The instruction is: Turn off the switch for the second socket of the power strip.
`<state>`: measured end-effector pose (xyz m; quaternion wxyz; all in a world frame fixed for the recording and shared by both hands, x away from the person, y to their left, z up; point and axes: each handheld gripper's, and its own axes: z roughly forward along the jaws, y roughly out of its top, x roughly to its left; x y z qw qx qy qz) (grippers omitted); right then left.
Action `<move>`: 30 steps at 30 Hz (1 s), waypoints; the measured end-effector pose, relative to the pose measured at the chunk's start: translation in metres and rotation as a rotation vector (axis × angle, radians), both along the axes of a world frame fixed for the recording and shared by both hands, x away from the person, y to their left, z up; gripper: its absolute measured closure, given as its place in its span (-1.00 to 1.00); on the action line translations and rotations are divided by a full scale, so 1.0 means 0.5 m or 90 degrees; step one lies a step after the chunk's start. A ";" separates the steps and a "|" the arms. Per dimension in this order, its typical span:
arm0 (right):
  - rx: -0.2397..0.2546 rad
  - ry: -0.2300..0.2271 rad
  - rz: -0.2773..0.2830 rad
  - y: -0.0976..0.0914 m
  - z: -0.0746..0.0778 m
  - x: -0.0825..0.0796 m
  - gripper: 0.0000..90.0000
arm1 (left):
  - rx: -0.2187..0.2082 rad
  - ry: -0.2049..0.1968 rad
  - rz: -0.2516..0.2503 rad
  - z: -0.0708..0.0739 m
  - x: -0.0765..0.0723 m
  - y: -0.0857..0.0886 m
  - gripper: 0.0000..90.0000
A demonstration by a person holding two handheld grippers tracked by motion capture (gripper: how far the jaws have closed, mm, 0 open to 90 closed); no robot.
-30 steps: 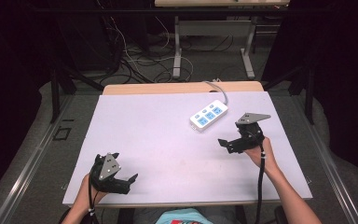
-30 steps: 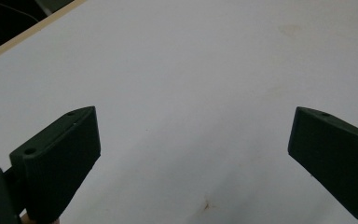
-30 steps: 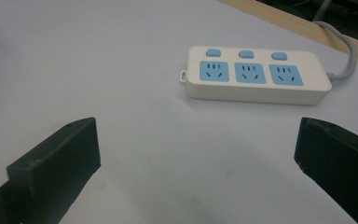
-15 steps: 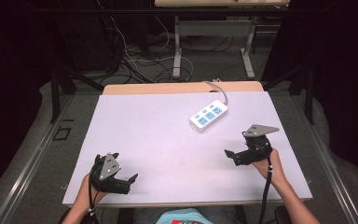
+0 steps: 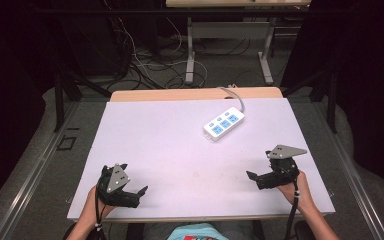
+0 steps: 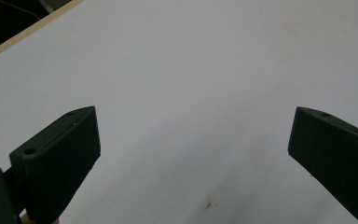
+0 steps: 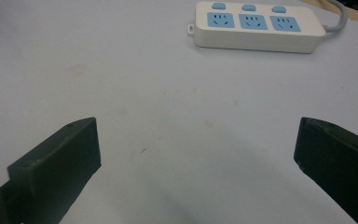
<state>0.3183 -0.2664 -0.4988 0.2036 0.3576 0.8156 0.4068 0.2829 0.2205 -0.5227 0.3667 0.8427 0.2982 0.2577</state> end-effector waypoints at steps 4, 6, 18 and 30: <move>0.000 -0.001 -0.008 0.000 -0.004 -0.012 -1.00 | 0.001 -0.001 0.001 0.000 0.000 0.000 -0.96; -0.002 0.001 -0.008 -0.001 -0.006 -0.017 -1.00 | 0.000 -0.001 0.001 0.000 0.000 0.000 -0.96; -0.009 0.002 0.000 -0.004 -0.021 -0.042 -1.00 | 0.004 -0.001 0.001 0.000 0.000 0.000 -0.96; -0.018 0.000 -0.003 -0.011 -0.029 -0.062 -1.00 | 0.003 0.002 0.003 -0.001 0.000 -0.001 -0.96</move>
